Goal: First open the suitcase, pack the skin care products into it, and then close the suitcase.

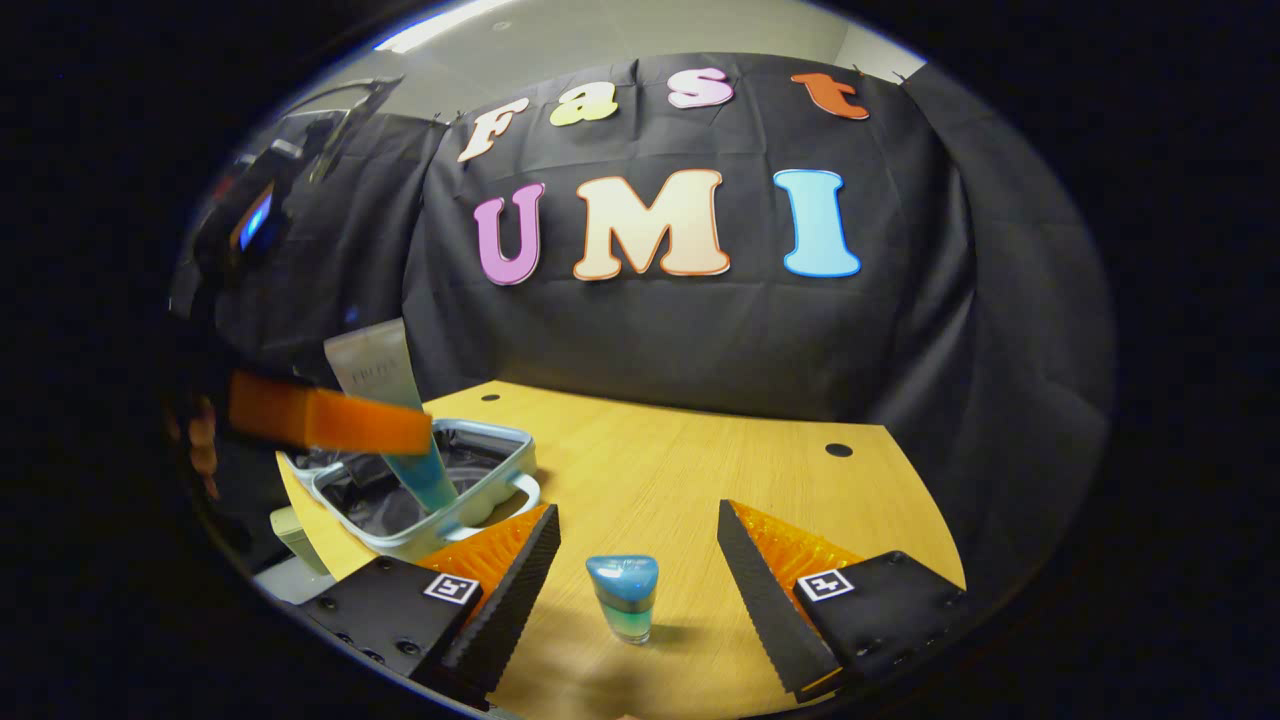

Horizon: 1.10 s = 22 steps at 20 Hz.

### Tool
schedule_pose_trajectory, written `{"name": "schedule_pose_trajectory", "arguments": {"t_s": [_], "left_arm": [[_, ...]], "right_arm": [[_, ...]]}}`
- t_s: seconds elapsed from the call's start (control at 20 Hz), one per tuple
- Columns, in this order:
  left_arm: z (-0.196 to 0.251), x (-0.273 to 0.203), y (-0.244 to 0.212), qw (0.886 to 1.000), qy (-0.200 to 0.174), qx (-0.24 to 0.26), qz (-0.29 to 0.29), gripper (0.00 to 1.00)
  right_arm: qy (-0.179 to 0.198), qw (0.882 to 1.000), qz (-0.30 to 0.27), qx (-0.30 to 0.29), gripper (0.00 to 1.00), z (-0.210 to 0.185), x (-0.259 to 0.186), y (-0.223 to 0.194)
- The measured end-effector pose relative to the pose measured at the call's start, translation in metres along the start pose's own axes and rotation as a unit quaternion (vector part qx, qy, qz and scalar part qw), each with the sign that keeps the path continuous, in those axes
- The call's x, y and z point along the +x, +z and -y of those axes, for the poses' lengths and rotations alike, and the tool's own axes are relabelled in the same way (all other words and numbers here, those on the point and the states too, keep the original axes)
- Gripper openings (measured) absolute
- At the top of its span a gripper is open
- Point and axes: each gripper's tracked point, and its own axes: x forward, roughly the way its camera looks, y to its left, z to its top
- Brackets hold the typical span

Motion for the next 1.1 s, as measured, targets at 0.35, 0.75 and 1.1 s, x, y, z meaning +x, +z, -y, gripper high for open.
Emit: {"name": "schedule_pose_trajectory", "arguments": {"t_s": [0.35, 0.75, 1.1], "left_arm": [[-0.017, -0.021, 0.005, 1.000, 0.021, 0.003, -0.007, 0.17], [-0.064, -0.030, -0.016, 0.998, 0.055, 0.001, -0.040, 0.17], [-0.149, -0.016, -0.065, 0.984, 0.102, -0.010, -0.144, 0.17]], "right_arm": [[0.009, 0.996, -0.086, 0.002, 0.94, -0.002, 0.017, -0.087], [0.028, 0.993, -0.115, 0.025, 0.46, -0.016, 0.017, -0.094], [0.064, 0.994, -0.080, 0.033, 0.46, -0.064, 0.004, -0.012]]}}
